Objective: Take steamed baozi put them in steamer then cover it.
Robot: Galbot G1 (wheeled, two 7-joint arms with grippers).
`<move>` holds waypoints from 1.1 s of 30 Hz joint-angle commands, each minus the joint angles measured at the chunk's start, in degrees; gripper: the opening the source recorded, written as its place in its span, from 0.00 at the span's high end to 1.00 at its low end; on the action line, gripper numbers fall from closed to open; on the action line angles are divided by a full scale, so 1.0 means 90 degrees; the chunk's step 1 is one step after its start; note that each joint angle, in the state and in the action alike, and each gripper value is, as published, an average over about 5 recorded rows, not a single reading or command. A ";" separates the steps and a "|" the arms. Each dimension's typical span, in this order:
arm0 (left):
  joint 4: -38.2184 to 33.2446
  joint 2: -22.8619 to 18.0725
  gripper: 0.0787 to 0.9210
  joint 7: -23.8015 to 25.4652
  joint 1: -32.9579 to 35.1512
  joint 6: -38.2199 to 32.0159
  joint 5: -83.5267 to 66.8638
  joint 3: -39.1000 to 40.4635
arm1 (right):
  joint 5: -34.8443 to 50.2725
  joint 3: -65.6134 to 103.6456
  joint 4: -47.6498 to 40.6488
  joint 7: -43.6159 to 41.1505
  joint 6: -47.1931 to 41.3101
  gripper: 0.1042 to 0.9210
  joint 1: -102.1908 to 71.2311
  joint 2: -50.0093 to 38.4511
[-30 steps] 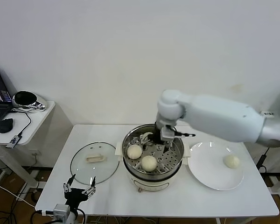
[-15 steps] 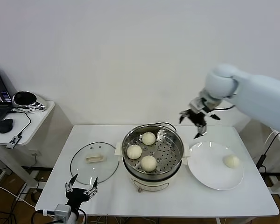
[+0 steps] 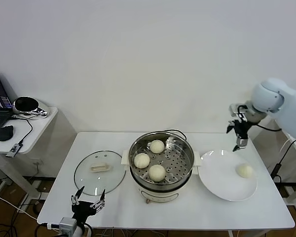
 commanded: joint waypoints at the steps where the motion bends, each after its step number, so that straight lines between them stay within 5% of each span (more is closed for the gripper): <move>1: 0.0045 0.0006 0.12 0.0003 0.0029 0.0015 0.0025 -0.0008 | -0.0643 0.1227 -0.0840 0.0046 0.0240 0.12 -0.1584 -0.0049; 14: 0.0166 -0.0013 0.12 0.0001 0.0100 0.0030 0.0065 -0.0068 | -0.1076 0.2167 -0.2696 0.0293 0.2121 0.12 -0.2456 0.0882; 33: 0.0290 0.0007 0.12 0.0007 0.0094 0.0043 0.0098 -0.0076 | -0.2159 0.2828 -0.3324 0.0896 0.2613 0.12 -0.2925 0.1205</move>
